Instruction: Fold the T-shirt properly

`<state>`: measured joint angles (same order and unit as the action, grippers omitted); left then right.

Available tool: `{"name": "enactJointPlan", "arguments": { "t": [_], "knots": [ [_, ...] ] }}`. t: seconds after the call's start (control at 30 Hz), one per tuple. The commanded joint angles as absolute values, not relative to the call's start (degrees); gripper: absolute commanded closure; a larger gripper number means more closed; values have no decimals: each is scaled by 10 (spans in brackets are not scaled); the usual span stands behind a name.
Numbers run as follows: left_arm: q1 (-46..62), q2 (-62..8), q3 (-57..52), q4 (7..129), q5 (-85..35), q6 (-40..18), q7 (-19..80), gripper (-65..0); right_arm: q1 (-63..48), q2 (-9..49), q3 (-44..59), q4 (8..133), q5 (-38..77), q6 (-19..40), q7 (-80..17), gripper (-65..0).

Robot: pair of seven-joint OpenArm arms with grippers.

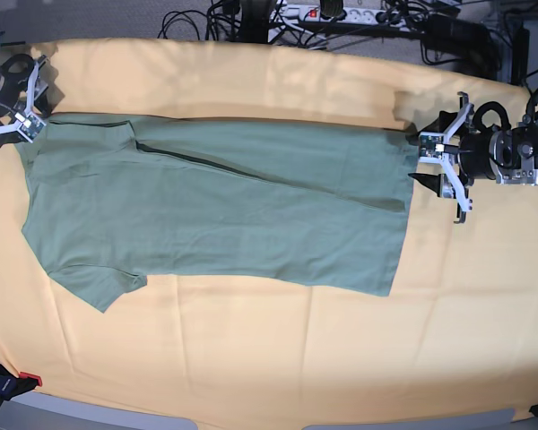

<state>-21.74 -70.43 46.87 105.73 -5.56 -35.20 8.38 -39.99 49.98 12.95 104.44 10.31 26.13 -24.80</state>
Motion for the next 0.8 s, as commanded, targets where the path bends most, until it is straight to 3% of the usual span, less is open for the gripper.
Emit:
{"name": "enactJointPlan", "arguments": {
  "t": [0.0, 0.1, 0.23, 0.33, 0.77],
  "knots": [
    [-227, -714, 462, 1062, -63, -348, 73, -312, -399, 512, 135, 1048, 102, 266, -242, -278],
    [-227, -714, 462, 1062, -66, -348, 73, -312, -399, 512, 135, 1048, 102, 276, -242, -195],
    [-227, -714, 462, 1062, -67, -351, 73, -312, -399, 512, 135, 1048, 102, 259, -242, 0],
    [-227, -714, 462, 1062, -67, -399, 73, -312, -399, 512, 135, 1048, 102, 251, -242, 0],
    [-224, -713, 462, 1062, -51, -400, 74, -313, -399, 512, 135, 1048, 105, 251, -242, 0]
  ]
}}
